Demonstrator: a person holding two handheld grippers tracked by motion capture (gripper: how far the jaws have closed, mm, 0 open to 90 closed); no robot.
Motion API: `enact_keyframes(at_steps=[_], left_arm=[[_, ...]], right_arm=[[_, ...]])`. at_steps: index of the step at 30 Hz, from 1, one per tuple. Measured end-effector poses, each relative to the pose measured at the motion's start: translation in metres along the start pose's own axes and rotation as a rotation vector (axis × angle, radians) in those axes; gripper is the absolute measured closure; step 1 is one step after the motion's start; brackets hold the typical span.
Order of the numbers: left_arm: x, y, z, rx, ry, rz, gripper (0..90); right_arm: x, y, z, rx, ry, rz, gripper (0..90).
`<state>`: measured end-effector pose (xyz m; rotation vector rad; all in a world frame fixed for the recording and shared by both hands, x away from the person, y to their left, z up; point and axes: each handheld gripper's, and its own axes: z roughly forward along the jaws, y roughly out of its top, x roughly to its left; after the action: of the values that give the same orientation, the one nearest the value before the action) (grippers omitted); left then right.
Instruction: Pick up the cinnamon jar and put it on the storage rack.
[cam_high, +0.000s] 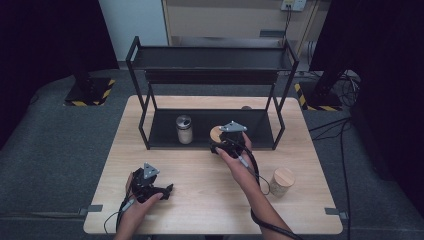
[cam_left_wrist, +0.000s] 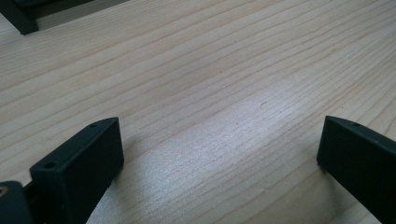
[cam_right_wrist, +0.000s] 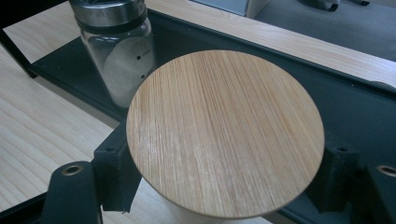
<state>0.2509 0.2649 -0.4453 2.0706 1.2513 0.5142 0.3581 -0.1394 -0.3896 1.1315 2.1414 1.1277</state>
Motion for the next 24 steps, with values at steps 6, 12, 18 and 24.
enact_keyframes(at_steps=[6,12,18,24], left_arm=[[0.0,0.0,0.0,0.0,0.0,0.0,0.0],[0.0,0.0,0.0,0.0,0.001,0.001,0.0],[-0.001,0.0,0.0,-0.001,0.002,0.001,0.0],[-0.001,0.0,0.0,-0.001,0.002,0.001,0.0]], right_arm=[[-0.004,0.006,0.003,-0.001,-0.01,0.008,25.8],[-0.008,0.01,0.008,0.003,-0.023,0.008,25.8],[-0.011,0.017,0.015,0.007,-0.033,0.012,25.8],[-0.014,0.023,0.02,0.009,-0.033,0.017,25.8]])
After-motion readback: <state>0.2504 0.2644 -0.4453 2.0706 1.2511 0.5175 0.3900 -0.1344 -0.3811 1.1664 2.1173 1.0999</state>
